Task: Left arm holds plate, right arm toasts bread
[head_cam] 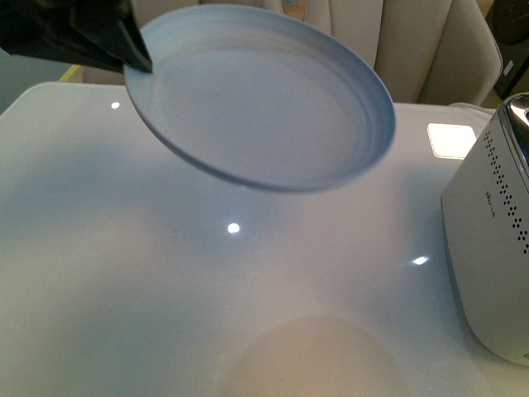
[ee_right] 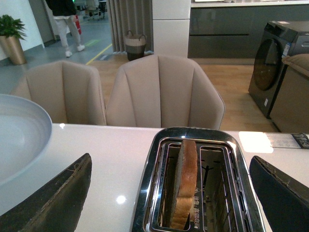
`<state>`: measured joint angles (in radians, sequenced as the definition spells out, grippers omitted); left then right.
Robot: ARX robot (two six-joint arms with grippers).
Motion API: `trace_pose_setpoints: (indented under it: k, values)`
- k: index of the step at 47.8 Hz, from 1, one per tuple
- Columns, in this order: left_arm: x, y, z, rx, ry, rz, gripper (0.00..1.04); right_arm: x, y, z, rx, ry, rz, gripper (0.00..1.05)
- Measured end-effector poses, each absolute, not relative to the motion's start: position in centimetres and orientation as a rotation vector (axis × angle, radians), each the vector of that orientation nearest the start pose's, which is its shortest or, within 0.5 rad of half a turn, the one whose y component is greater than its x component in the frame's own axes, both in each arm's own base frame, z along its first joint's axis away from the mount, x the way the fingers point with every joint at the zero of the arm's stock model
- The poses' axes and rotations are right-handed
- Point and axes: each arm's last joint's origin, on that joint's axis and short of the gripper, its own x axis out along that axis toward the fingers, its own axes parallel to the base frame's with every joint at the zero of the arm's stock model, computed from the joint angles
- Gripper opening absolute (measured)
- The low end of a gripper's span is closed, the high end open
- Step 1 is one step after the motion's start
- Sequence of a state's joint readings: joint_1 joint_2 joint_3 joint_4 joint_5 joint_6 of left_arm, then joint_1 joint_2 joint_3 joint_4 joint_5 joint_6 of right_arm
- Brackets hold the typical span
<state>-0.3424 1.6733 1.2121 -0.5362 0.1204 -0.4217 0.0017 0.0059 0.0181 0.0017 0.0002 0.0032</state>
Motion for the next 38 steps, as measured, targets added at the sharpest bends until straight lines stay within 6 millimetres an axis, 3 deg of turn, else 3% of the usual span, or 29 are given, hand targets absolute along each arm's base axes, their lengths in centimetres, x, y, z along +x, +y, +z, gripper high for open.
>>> trace_pose_setpoints:
  k: [4,8,21,30,38]
  values:
    - [34.2,-9.0,23.6,-0.303,1.045,-0.177,0.03,9.7,0.0,16.9,0.003,-0.014,0.002,0.96]
    - [35.4,-4.8,24.1,-0.335,1.014,-0.133,0.03,9.7,0.0,16.9,0.003,-0.014,0.002,0.96]
    - [35.1,3.0,22.9,-0.379,1.003,-0.057,0.03,9.7,0.0,16.9,0.003,-0.014,0.002,0.96]
    - [34.3,5.8,21.1,-0.415,0.958,-0.065,0.03,9.7,0.0,16.9,0.003,-0.014,0.002,0.96]
    - [31.9,7.0,17.3,-0.417,1.023,-0.076,0.03,9.7,0.0,16.9,0.003,-0.014,0.002,0.96]
